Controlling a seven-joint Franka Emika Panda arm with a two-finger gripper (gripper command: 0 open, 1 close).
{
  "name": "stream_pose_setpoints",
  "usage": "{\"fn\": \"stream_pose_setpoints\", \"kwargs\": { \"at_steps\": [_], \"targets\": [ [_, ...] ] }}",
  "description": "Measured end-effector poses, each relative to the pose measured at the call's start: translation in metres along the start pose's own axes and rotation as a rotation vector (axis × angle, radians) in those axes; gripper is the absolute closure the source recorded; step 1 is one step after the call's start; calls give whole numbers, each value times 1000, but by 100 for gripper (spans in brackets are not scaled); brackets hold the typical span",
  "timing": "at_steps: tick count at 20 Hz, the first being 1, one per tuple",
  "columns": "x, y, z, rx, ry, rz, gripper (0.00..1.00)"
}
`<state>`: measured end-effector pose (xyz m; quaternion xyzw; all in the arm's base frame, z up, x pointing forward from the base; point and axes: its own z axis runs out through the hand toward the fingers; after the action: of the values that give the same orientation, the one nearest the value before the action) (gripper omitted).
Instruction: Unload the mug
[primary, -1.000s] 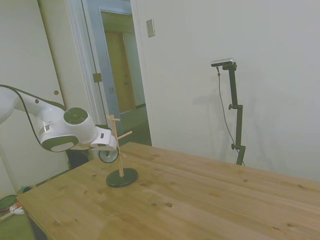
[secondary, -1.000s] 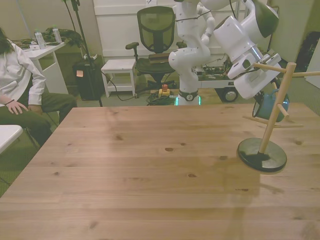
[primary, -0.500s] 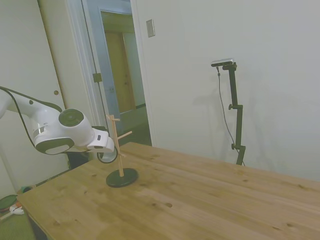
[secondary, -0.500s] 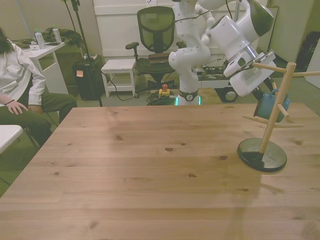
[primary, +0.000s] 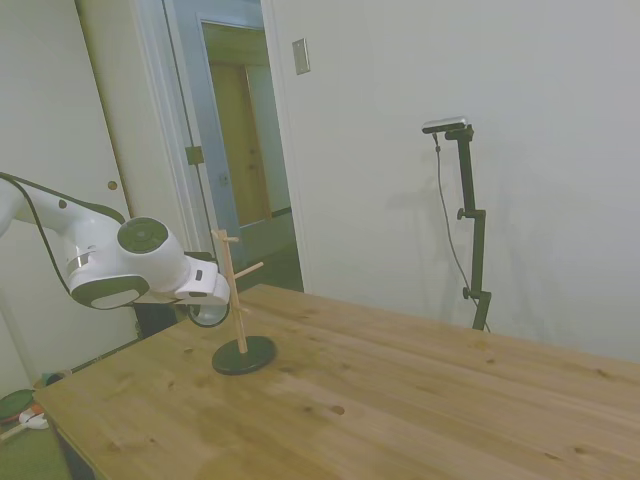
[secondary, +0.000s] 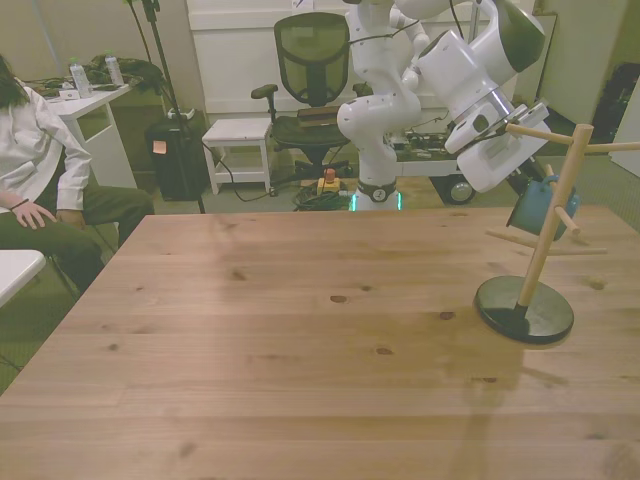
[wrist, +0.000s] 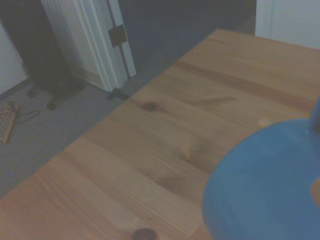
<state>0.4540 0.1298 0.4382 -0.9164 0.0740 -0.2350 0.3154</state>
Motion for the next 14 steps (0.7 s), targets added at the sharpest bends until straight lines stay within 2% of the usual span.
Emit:
{"fn": "stream_pose_setpoints", "kwargs": {
  "at_steps": [14],
  "targets": [
    [11,4,-13,10,30,-14,100]
  ]
}}
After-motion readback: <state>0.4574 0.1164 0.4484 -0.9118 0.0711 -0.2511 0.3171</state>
